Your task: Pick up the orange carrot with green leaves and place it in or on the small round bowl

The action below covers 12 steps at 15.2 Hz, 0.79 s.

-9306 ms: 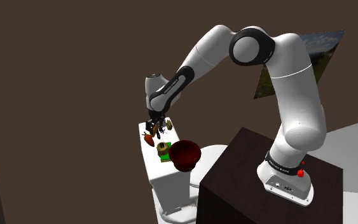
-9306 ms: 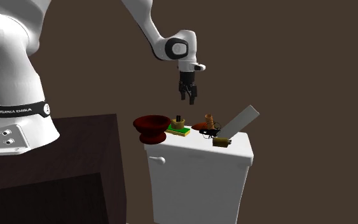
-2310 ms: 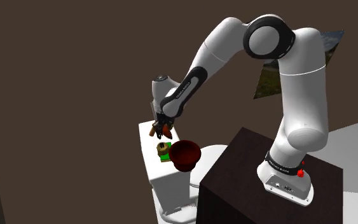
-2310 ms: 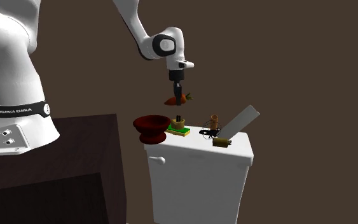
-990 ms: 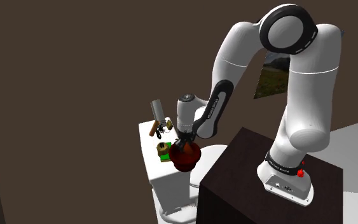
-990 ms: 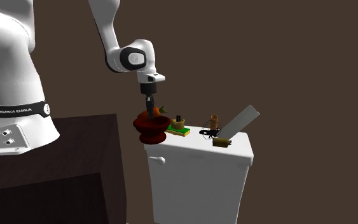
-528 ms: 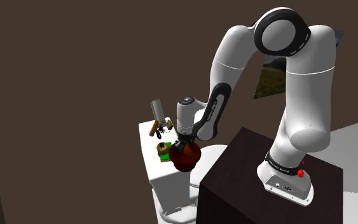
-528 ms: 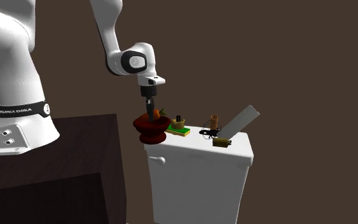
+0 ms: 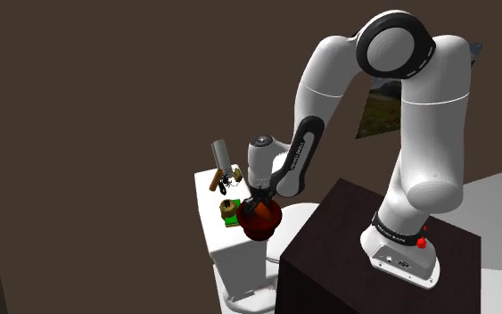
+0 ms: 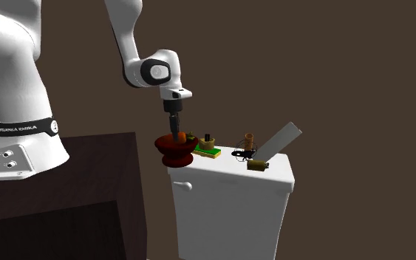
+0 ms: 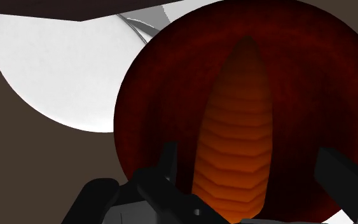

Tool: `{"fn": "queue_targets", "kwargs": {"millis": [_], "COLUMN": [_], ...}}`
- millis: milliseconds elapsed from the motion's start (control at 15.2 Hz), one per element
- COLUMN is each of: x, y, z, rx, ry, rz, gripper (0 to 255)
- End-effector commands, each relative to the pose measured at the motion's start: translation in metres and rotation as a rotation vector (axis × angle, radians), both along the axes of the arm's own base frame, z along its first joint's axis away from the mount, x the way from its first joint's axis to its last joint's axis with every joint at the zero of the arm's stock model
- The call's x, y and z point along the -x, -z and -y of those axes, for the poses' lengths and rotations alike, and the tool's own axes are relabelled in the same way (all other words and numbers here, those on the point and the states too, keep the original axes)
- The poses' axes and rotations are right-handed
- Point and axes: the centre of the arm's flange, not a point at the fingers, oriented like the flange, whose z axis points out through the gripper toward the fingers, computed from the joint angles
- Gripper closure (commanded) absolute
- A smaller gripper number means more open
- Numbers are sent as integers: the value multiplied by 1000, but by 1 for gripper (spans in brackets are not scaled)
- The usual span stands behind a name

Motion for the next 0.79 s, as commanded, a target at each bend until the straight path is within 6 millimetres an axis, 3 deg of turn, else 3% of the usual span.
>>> {"fn": "queue_targets", "kwargs": {"millis": [0,264,726], "x": [0,3,3], "y": [0,-50,-50], "z": [0,-2,-2], "rx": [0,0,0], "ry": [0,0,0], "rz": [0,0,0], "gripper": [0,0,0]}}
